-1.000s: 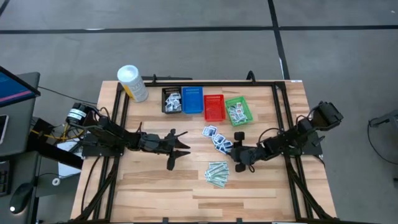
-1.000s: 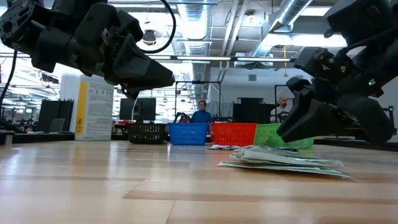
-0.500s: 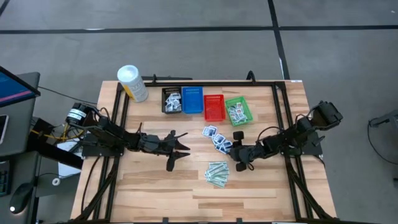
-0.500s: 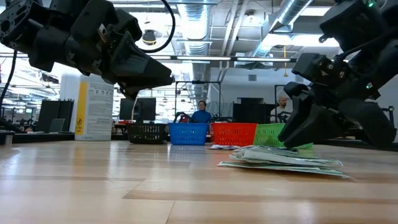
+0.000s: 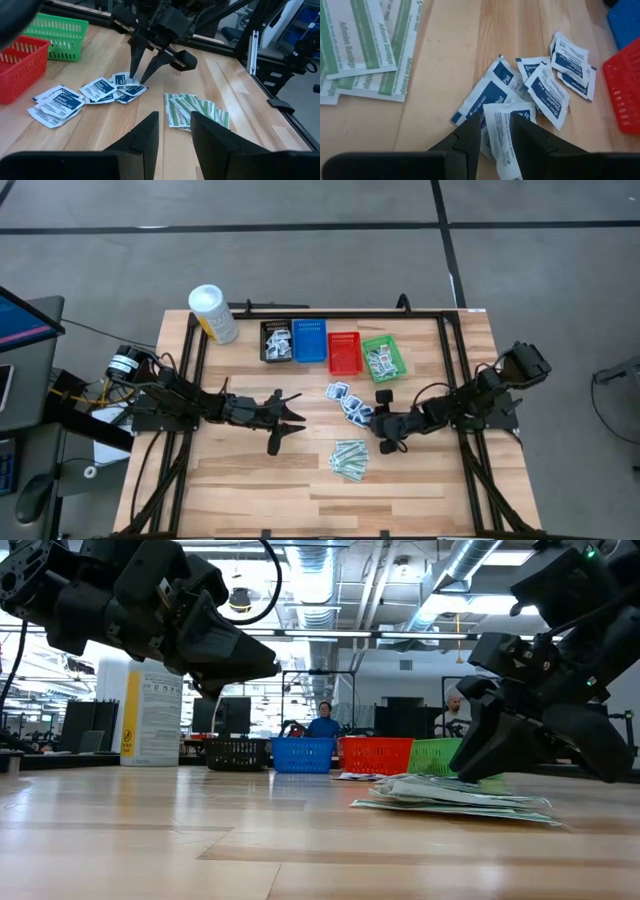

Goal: Pick & Place First Aid Supplies
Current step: Put the blue pad into the red bin

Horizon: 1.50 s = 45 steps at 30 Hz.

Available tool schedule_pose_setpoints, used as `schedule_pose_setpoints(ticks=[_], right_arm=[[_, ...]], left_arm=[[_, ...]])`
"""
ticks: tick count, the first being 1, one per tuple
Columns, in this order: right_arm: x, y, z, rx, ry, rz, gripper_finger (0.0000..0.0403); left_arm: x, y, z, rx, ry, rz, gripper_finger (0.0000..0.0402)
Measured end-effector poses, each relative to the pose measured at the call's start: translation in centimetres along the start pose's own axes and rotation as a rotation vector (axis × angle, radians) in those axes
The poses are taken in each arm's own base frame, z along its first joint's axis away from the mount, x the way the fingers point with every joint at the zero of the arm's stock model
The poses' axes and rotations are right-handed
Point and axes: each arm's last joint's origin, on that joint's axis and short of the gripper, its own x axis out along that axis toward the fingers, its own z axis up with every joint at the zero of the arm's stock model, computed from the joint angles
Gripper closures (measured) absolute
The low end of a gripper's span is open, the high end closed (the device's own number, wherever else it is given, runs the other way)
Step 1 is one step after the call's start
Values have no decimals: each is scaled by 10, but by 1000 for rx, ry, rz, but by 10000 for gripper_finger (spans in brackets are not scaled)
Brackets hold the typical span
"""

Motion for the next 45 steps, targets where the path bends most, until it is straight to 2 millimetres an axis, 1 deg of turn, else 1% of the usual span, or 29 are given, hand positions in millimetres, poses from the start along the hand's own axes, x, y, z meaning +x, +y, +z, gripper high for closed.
schedule_pose_setpoints(ticks=[6,12,20,26,30,40,45], right_arm=[[1,-2,0,11,4,-4,305],[4,-6,-1,30,10,51,305],[6,-10,-2,43,20,48,305],[7,-12,-2,53,21,82,306],[7,-12,-2,53,21,83,323],[7,-12,-2,53,20,83,397],[7,-12,-2,53,20,83,394]], left_arm=[[0,0,0,0,-2,-1,289],[0,0,1,-2,-8,-2,289],[0,0,1,-3,-14,-4,289],[0,0,2,-3,-16,-4,289],[0,0,2,-4,-19,-5,289],[0,-1,2,-4,-22,-5,289],[0,-1,2,-5,-24,-6,289]])
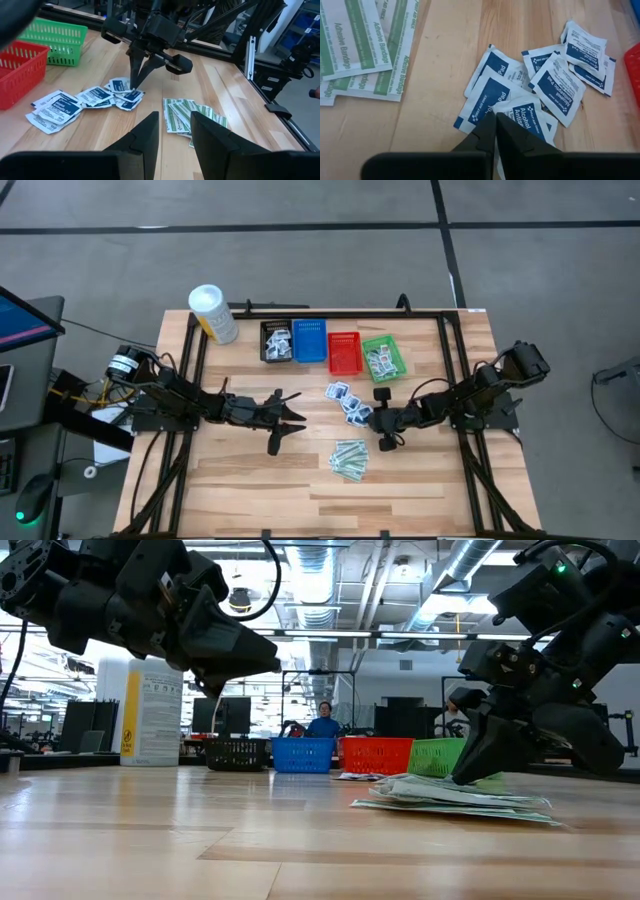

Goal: Pick & Place First Aid Supplies
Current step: Put the blue pad into the red bin

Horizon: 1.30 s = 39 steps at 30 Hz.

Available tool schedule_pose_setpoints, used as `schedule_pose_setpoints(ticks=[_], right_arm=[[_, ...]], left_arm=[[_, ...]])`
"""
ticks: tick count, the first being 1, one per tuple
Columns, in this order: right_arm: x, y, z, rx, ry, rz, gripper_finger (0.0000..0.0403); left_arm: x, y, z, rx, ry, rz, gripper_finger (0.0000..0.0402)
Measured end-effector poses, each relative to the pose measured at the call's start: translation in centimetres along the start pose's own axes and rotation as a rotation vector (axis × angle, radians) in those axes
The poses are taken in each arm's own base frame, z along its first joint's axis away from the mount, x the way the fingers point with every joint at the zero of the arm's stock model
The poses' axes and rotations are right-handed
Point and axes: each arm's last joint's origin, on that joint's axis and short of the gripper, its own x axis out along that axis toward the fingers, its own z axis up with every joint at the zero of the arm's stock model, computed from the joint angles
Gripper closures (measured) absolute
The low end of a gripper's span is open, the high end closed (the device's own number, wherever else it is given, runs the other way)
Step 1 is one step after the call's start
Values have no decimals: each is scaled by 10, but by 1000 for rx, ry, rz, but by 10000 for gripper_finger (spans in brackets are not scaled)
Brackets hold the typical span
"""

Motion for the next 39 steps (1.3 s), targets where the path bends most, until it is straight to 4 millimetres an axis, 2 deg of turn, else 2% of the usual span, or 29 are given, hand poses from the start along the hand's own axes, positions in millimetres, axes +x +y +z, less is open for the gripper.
schedule_pose_setpoints(ticks=[9,17,28,33,39], right_arm=[[0,0,1,-11,-3,-2,400],[-1,0,19,-48,-42,-13,402],[-2,-5,41,-140,-39,-115,402],[-1,-14,54,-196,-60,-142,402],[3,-41,67,-224,-65,-231,402]], left_arm=[[0,0,0,-1,-4,-1,289],[0,0,0,-1,-4,-1,289],[0,-1,0,-1,-4,-3,289],[0,-2,0,0,-4,-8,289],[0,-2,0,-1,-7,-9,289]])
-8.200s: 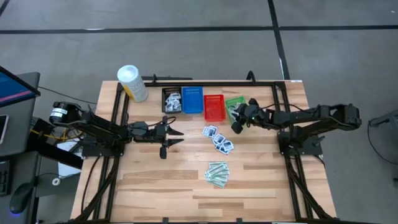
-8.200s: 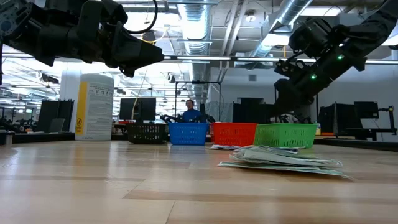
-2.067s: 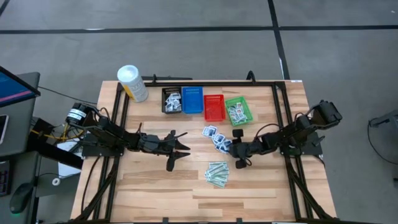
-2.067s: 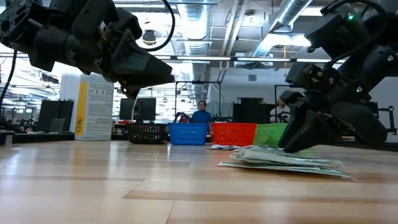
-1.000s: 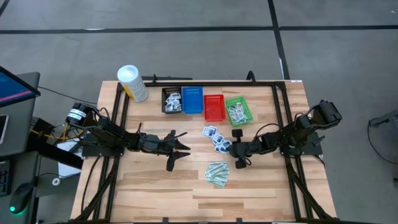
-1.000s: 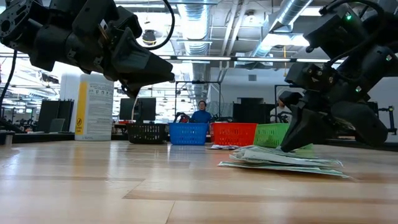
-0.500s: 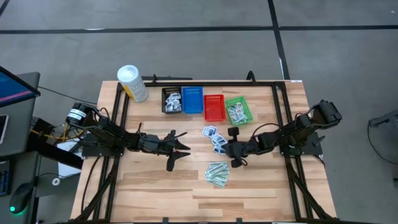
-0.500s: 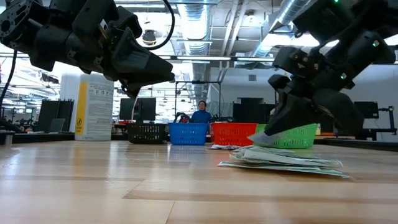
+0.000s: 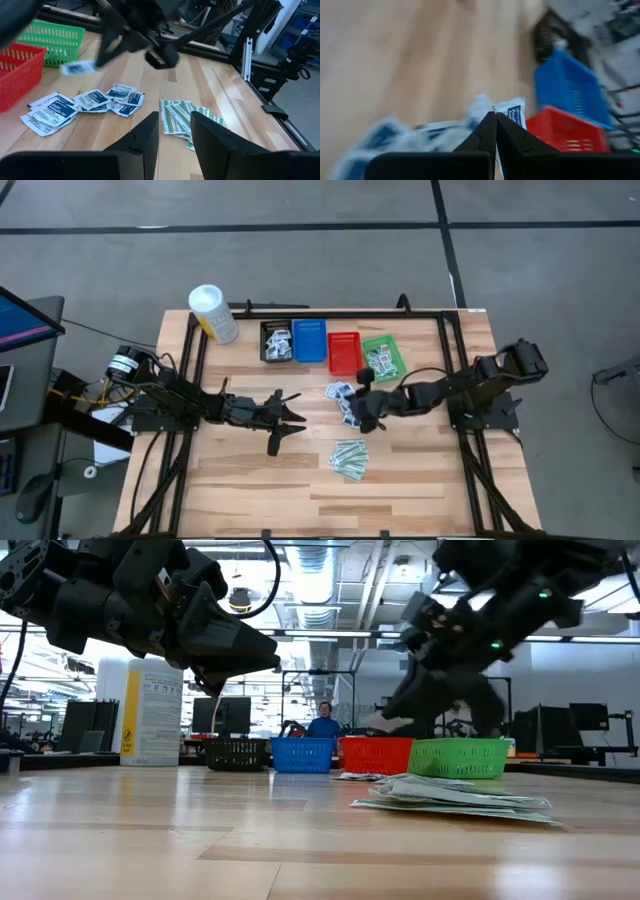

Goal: Pick & Place First Aid Supplies
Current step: Put the blue pad into the red bin

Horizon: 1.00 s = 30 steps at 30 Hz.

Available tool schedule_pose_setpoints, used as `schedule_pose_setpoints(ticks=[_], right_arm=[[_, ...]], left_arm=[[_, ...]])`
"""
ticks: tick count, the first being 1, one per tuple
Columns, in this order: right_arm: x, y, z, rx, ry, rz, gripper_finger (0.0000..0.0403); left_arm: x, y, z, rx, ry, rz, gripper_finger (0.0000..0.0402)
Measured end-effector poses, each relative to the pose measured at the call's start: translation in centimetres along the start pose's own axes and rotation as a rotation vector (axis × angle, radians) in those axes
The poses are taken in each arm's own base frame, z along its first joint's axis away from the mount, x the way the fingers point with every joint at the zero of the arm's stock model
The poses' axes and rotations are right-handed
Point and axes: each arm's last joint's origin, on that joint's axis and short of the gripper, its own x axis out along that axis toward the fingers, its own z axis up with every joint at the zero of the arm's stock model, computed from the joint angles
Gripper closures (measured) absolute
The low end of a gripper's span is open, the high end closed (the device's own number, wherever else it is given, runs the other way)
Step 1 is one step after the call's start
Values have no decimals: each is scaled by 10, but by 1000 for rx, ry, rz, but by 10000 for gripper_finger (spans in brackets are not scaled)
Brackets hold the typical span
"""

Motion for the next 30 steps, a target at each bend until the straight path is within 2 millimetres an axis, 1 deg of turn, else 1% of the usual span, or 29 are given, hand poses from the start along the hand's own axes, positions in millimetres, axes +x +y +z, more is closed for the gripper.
schedule_pose_setpoints(ticks=[6,11,14,17,21,30], right_arm=[[13,-35,-5,50,-5,-137,402],[23,-66,-19,131,18,-211,402],[27,-83,-29,191,14,-220,401],[31,-98,-38,294,-23,-195,402],[33,-107,-46,393,-36,-174,402],[32,-105,-44,391,-41,-168,401]], left_arm=[[0,0,0,0,0,0,289],[0,0,0,0,0,0,289],[0,0,0,0,0,0,289],[0,0,0,0,-1,0,289],[0,0,0,0,-3,0,289],[0,0,0,0,-4,2,289]])
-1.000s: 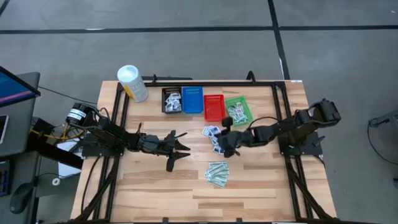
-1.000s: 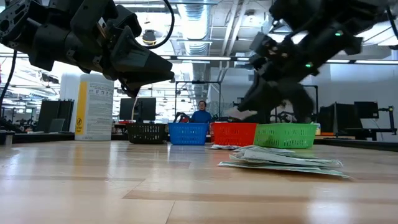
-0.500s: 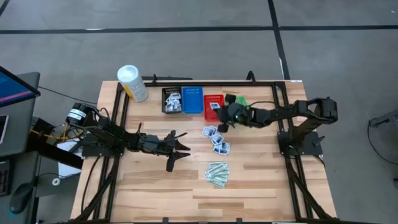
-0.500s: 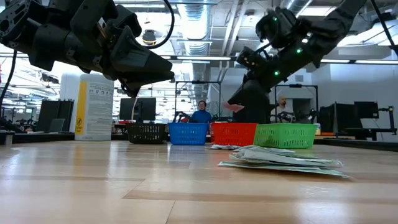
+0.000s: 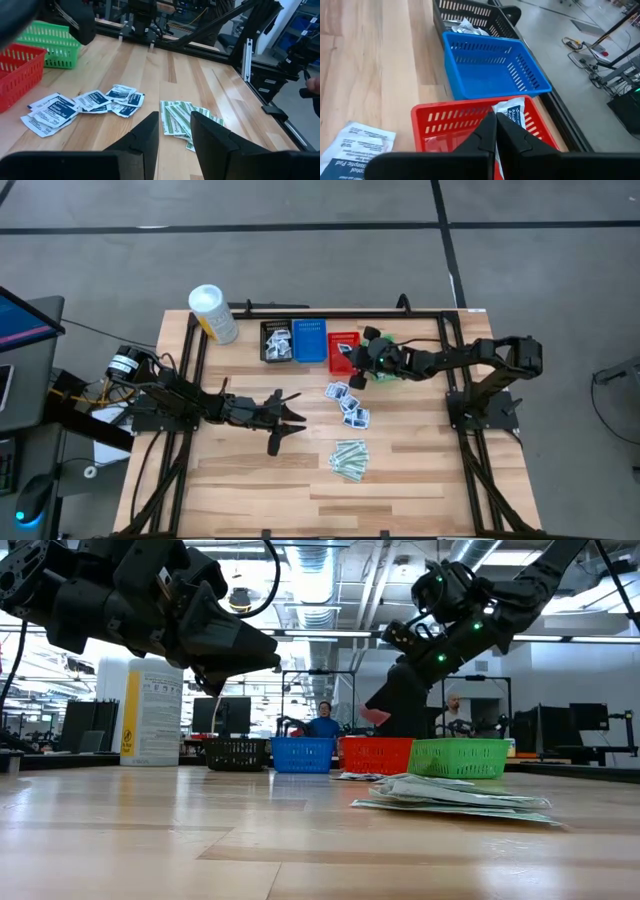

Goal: Pick & Place First Aid Supplies
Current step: Put the blue pad into the red bin

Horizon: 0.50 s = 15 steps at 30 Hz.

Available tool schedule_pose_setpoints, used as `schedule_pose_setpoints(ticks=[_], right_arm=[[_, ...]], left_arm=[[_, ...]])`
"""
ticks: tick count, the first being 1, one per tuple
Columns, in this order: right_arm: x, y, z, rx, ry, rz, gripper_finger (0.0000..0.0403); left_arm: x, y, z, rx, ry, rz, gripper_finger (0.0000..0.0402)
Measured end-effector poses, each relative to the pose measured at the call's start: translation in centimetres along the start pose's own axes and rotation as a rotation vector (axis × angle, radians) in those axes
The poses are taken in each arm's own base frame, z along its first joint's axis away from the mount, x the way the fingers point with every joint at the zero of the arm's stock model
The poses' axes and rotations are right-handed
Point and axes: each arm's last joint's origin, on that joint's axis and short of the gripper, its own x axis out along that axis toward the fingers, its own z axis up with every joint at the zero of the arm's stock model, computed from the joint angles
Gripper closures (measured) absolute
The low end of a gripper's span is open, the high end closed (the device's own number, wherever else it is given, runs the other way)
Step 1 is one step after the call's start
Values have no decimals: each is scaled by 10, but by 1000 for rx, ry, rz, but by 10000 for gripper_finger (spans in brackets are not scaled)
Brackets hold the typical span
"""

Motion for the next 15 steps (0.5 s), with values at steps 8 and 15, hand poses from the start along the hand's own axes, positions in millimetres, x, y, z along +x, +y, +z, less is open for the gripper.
schedule_pose_setpoints(ticks=[8,15], right_arm=[[0,-1,0,28,-5,-6,400],[0,-1,0,29,-5,-6,400]], left_arm=[[0,1,0,0,-5,21,289],[0,1,0,0,-5,21,289]])
